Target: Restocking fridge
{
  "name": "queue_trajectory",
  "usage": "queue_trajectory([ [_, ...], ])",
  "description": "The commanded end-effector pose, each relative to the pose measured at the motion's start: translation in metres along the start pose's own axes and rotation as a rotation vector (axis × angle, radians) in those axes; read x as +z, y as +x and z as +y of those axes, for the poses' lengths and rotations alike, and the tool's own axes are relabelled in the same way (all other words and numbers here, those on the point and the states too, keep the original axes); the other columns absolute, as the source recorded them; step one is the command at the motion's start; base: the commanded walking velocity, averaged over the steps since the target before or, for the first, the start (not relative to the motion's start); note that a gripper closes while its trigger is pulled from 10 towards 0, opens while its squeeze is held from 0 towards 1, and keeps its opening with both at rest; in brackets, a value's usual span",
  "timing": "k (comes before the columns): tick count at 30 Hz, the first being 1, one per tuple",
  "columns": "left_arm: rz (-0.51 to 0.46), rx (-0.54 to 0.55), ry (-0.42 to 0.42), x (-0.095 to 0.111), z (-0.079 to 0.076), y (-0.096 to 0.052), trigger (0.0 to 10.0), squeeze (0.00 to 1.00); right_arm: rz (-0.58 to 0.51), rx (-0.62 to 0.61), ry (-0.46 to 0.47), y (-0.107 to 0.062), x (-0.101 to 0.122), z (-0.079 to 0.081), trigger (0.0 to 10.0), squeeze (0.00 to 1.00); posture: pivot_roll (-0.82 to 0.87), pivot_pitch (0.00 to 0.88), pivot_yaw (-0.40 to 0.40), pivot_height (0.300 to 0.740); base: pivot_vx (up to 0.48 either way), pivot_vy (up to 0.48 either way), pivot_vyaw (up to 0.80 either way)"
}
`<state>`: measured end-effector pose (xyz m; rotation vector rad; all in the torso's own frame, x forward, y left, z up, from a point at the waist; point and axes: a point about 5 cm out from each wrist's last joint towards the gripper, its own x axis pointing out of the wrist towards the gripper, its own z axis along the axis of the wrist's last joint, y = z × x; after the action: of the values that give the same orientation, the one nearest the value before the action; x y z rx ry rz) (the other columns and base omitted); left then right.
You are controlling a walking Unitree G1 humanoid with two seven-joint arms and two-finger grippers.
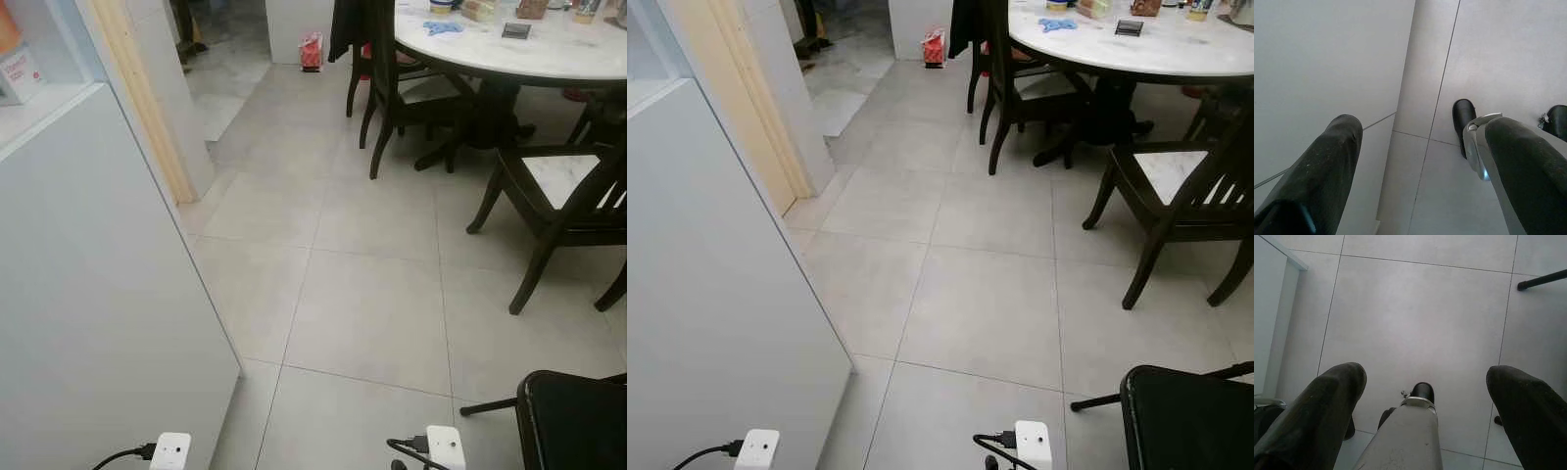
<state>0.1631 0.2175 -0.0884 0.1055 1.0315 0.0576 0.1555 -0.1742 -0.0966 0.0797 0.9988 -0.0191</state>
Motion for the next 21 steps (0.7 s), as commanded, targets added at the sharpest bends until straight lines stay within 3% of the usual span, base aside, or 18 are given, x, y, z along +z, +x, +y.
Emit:
queue_trajectory([
  [1,0.037,0.012,-0.145,-0.0122,0.012,-0.0028,10.0,0.0,-0.011,-0.053,0.068,0.0056,0.0541,-0.0236,10.0,0.0,0.05,0.0,-0.08,0.74,0.0,0.0,0.0],
  [21,0.037,0.016,-0.184,-0.0122,0.0111,-0.0026,10.0,0.0,0.007,-0.041,0.013,0.0055,0.0557,-0.0247,10.0,0.0,0.04,0.0,-0.085,0.74,0.0,0.0,0.0],
])
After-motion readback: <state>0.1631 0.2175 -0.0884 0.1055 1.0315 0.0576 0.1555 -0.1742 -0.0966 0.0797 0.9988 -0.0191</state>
